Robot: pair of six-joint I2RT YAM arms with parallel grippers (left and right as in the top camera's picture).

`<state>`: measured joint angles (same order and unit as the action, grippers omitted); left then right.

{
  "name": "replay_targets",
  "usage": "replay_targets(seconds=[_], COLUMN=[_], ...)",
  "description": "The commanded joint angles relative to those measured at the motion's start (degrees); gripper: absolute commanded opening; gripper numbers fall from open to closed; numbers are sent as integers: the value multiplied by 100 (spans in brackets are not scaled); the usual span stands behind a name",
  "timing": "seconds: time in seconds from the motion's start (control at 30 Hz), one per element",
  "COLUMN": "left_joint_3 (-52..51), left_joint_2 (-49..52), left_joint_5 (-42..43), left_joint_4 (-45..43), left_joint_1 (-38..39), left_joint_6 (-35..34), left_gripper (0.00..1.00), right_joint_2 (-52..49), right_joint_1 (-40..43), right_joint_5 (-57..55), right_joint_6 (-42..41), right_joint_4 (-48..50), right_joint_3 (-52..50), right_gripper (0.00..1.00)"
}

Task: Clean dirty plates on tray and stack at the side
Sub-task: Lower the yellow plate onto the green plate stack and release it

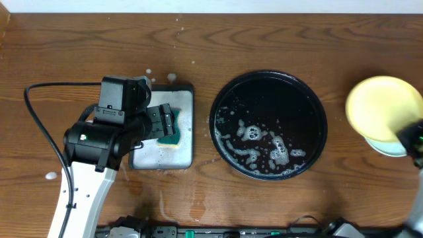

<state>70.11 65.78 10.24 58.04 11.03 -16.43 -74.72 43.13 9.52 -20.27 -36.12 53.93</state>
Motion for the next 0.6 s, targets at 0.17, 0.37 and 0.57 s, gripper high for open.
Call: replay_targets(seconds=[0.17, 0.37, 0.57], left_joint_3=[72, 72, 72], left_joint_2=[-17, -17, -17], left_joint_5=[26, 26, 26], left_joint_4=[15, 15, 13], left_joint_1=[-13, -13, -13], left_joint_6=[55, 55, 55], left_gripper=[83, 83, 83], right_joint_2=[-1665, -1753, -330], right_joint_1=[1034, 868, -186], right_joint_5=[691, 2420, 3600], right_joint_6=[-407, 260, 256], right_joint_4=[728, 1296, 1185], right_joint_3=[37, 39, 46], right_gripper=[3, 54, 55])
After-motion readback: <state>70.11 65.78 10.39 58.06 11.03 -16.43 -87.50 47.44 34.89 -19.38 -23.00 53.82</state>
